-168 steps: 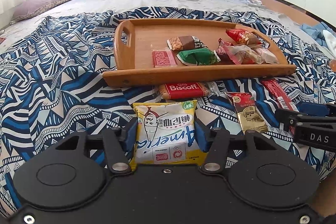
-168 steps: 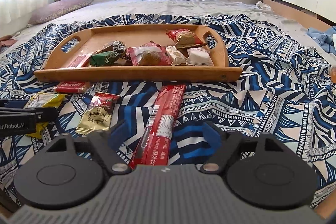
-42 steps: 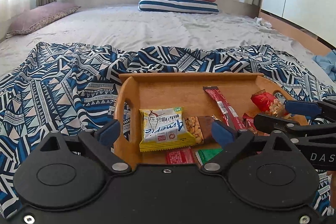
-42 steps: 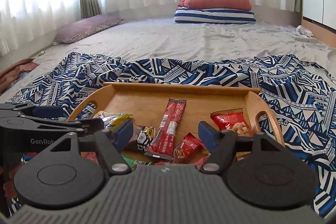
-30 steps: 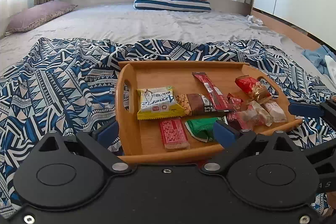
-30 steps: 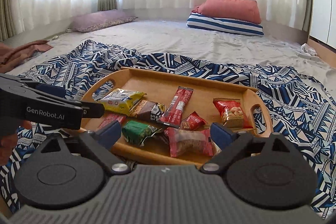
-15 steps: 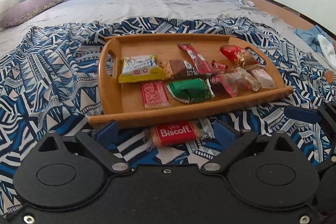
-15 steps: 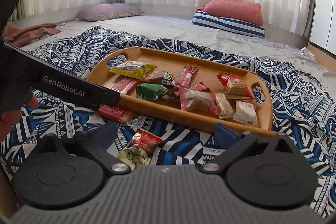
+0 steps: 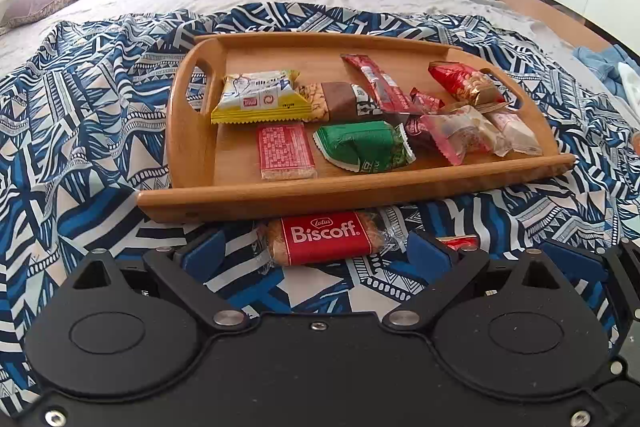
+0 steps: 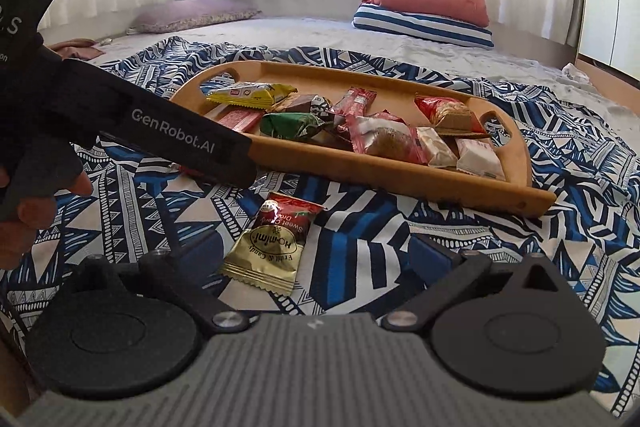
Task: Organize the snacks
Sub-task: 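Withdraw both tools from the tray toward the Biscoff biscuit and gold candy packet, then grasp the red Biscoff biscuit with the left tool while the right tool grasps the gold candy packet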
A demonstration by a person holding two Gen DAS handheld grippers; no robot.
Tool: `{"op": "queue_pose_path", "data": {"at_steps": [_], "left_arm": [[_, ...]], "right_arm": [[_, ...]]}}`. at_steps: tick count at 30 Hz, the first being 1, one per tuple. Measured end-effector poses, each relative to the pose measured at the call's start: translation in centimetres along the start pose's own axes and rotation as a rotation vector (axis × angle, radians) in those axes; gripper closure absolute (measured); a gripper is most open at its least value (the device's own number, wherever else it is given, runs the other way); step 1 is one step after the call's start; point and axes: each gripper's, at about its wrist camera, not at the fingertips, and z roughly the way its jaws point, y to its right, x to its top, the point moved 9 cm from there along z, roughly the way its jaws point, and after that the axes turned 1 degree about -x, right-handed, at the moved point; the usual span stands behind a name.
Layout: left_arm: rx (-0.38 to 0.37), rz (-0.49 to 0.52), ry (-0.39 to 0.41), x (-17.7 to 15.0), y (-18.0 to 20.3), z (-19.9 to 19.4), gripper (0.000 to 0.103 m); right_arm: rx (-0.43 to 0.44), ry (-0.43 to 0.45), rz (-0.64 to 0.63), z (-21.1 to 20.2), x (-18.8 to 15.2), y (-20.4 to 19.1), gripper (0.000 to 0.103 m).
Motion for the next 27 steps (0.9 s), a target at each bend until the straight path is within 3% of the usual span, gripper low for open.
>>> {"op": "queue_pose_path", "data": {"at_steps": [7,12,15,27], "left_arm": [[0.016,-0.008,0.011,0.0,0.4,0.9,0.008],[0.019,0.007,0.022,-0.1,0.8,1.0,0.028],[0.022,0.018,0.033,-0.2,1.0,0.7,0.034],[0.004,-0.049,0.029,-0.5,-0.5,-1.2,0.036]], "right_arm": [[-0.002,0.013,0.015,0.3,-0.4,0.1,0.000],[0.007,0.016,0.024,0.5,-0.6,0.2,0.000],[0.008,0.020,0.023,0.6,-0.6,0.2,0.000],[0.004,0.024,0.028,0.5,-0.6,0.2,0.000]]}}
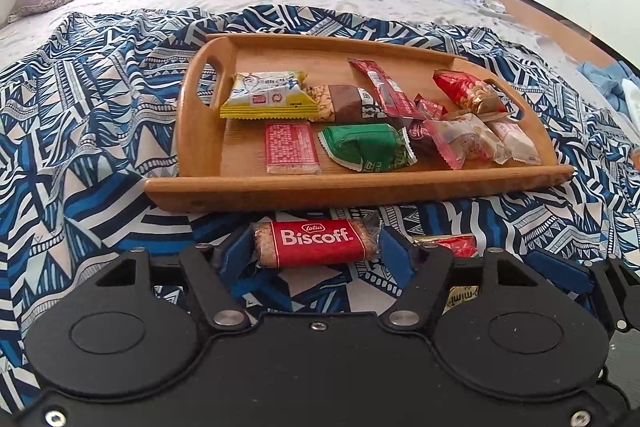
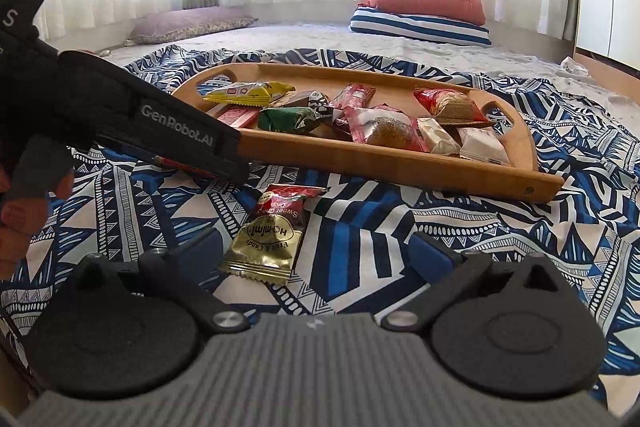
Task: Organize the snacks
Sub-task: 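Grasp the red Biscoff biscuit with the left tool while the right tool grasps the gold candy packet, then carry the Biscoff biscuit over the tray with the left tool while the right tool carries the candy packet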
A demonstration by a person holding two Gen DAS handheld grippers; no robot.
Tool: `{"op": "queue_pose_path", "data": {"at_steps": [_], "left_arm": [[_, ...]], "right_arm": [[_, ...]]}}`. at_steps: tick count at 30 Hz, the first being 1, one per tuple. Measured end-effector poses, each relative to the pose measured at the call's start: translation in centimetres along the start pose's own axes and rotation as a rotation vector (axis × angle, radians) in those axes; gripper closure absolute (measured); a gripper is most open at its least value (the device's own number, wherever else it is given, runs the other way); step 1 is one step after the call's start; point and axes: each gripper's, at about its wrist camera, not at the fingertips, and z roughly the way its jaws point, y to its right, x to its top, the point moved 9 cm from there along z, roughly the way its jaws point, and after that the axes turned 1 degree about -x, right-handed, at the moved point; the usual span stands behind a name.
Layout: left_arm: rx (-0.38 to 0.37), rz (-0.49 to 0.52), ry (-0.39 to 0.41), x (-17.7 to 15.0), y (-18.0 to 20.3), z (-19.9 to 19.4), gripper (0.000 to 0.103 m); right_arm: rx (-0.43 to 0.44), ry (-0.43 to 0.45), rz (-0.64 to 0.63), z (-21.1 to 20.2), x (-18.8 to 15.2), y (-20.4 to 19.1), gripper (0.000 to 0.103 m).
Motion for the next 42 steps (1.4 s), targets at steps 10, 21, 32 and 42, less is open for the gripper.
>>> {"op": "queue_pose_path", "data": {"at_steps": [10,21,32,42], "left_arm": [[0.029,-0.001,0.061,0.9,-1.7,-2.5,0.036],[0.041,-0.028,0.058,0.2,-3.1,-3.0,0.036],[0.032,-0.016,0.079,-0.2,-3.1,-3.8,0.036],[0.037,-0.027,0.114,1.1,-3.7,-4.7,0.036]], "right_arm": [[-0.021,0.029,-0.026,-1.0,1.5,-1.7,0.003],[-0.040,-0.026,0.000,-0.2,1.6,-2.6,0.033],[-0.074,-0.046,0.076,-0.3,2.0,-1.7,0.062],[-0.095,0.004,0.051,-1.9,3.9,-1.0,0.063]]}}
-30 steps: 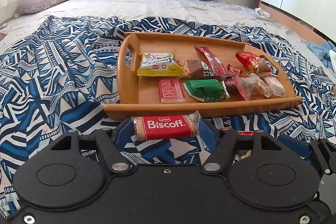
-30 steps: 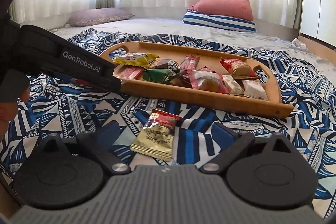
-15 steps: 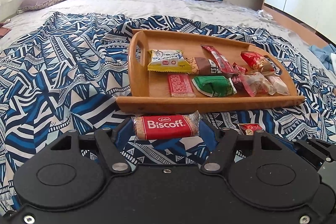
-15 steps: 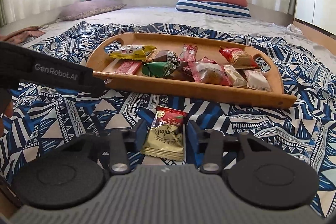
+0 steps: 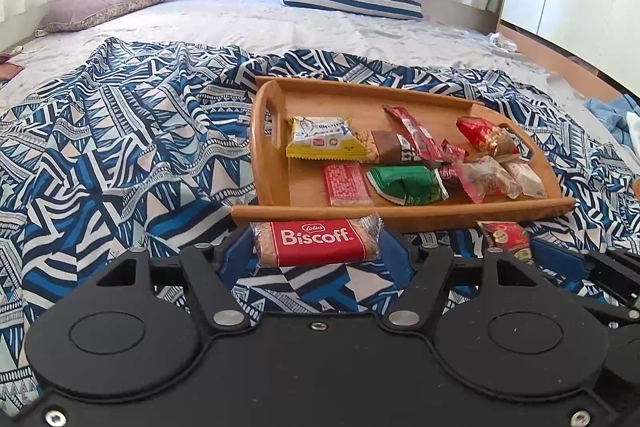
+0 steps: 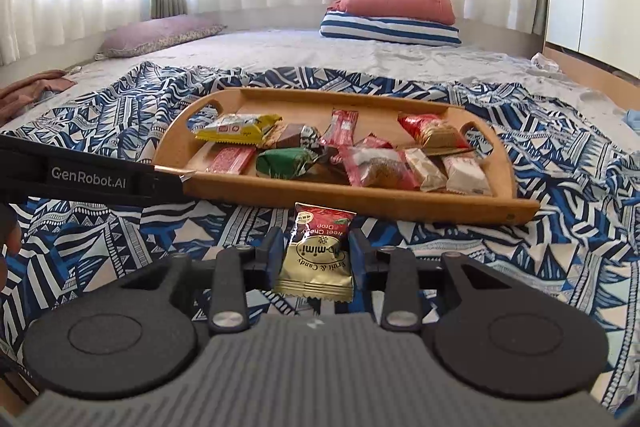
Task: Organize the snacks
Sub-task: 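Carry the Biscoff biscuit over the tray with the left tool while the right tool carries the candy packet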
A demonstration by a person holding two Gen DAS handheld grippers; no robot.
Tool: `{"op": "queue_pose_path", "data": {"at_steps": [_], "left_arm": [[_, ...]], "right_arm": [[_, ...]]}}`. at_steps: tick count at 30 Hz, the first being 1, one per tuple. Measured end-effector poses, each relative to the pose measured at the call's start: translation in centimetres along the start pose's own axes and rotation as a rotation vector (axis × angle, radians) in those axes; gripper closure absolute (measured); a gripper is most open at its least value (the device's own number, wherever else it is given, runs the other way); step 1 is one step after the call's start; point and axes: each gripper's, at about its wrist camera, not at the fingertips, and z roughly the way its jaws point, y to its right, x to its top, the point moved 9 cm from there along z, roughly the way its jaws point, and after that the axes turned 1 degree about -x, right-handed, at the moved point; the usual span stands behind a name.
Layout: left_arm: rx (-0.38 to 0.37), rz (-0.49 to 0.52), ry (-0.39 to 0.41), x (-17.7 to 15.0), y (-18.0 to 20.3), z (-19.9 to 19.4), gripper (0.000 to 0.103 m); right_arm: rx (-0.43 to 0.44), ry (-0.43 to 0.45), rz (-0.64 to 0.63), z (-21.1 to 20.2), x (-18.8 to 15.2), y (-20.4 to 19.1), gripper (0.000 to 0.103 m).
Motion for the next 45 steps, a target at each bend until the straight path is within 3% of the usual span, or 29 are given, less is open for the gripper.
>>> {"op": "queue_pose_path", "data": {"at_steps": [10,25,35,45], "left_arm": [[0.005,-0.008,0.052,3.2,-0.6,-0.2,0.036],[-0.064,-0.057,0.103,10.7,-0.1,2.8,0.036],[-0.061,-0.042,0.078,13.5,0.9,8.3,0.036],[-0.069,-0.071,-0.009,12.5,2.6,15.2,0.036]], "right_arm": [[-0.048,0.058,0.037,-0.2,4.0,3.5,0.063],[-0.099,0.095,0.041,2.6,10.3,8.4,0.063],[-0.046,0.035,0.045,7.7,12.8,8.2,0.063],[-0.005,-0.067,0.106,13.7,12.1,7.7,0.063]]}}
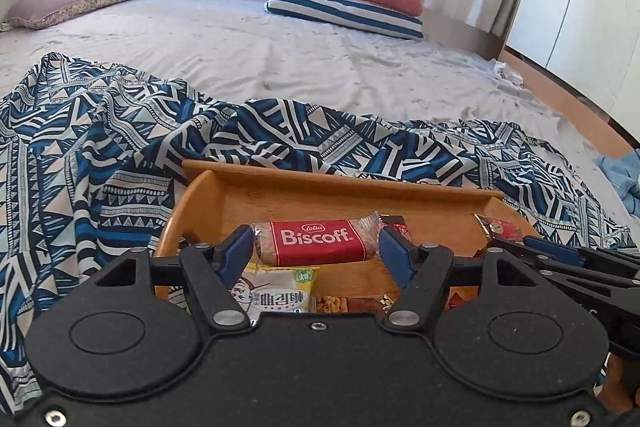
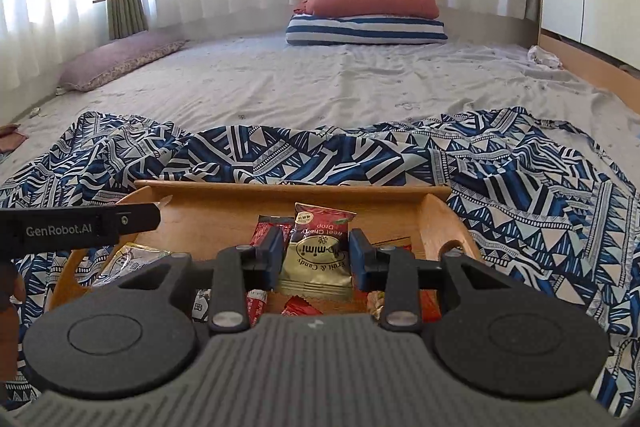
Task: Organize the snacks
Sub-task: 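Carry the Biscoff biscuit over the tray with the left tool while the right tool carries the candy packet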
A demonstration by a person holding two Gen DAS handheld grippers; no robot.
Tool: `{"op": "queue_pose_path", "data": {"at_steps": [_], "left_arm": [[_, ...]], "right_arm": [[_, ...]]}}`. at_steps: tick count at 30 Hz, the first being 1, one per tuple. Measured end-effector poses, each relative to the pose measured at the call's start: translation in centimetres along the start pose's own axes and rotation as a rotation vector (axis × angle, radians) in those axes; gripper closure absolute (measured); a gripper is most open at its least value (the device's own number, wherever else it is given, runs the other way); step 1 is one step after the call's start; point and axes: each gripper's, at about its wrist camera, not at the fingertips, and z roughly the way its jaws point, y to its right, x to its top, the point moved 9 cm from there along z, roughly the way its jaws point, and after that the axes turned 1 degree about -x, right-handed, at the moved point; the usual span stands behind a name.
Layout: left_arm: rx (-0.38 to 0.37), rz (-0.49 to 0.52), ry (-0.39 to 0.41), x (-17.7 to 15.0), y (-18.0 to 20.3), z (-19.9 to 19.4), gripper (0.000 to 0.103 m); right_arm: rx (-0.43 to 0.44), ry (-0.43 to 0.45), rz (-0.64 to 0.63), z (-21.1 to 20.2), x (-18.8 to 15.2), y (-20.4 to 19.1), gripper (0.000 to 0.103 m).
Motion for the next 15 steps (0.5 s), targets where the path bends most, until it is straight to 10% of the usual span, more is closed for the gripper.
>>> {"op": "queue_pose_path", "data": {"at_steps": [15], "left_arm": [[0.025,0.047,-0.049,-1.7,2.0,4.6,0.036]], "right_arm": [[-0.012,-0.054,-0.014,4.3,-2.6,0.5,0.062]]}}
